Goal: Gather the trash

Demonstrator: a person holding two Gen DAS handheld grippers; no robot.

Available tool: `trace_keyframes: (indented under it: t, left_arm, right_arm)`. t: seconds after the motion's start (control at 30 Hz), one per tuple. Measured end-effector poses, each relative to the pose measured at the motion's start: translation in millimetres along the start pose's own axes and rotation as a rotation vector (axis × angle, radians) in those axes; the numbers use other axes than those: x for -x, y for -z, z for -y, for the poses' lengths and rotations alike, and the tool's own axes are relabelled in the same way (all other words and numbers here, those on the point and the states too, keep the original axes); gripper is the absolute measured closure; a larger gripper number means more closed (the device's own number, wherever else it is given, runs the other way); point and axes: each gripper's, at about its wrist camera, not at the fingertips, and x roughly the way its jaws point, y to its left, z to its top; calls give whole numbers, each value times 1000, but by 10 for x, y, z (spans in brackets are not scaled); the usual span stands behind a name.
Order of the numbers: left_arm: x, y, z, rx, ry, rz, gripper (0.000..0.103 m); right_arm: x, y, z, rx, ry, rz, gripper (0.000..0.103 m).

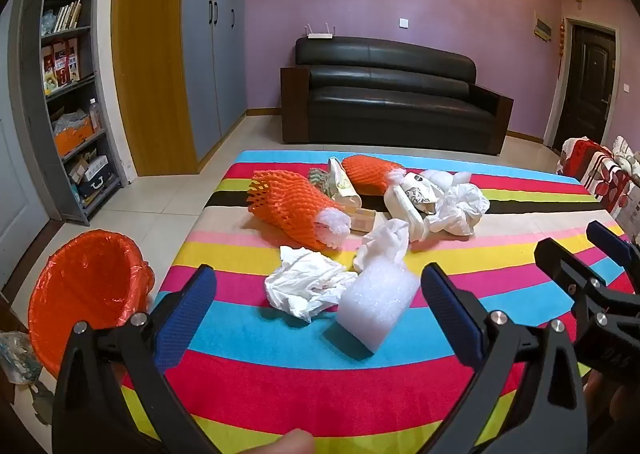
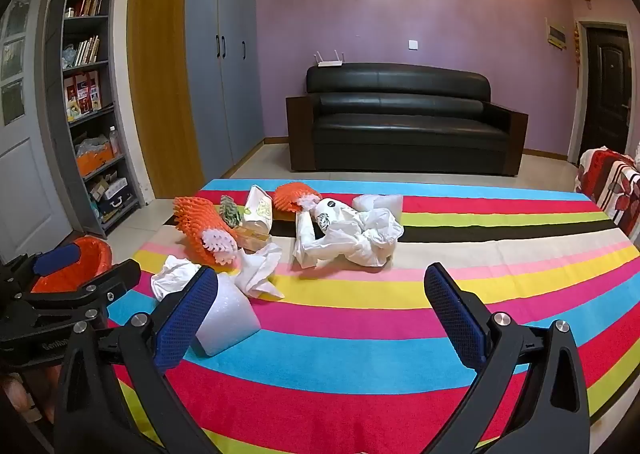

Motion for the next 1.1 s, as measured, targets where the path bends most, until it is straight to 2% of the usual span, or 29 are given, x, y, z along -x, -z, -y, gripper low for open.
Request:
trace_keyframes:
  t: [1.1]
  left_arm:
    - [-8, -13, 19, -8, -5, -2, 4]
  right_arm:
    - [22, -38, -29, 0, -4, -1, 6]
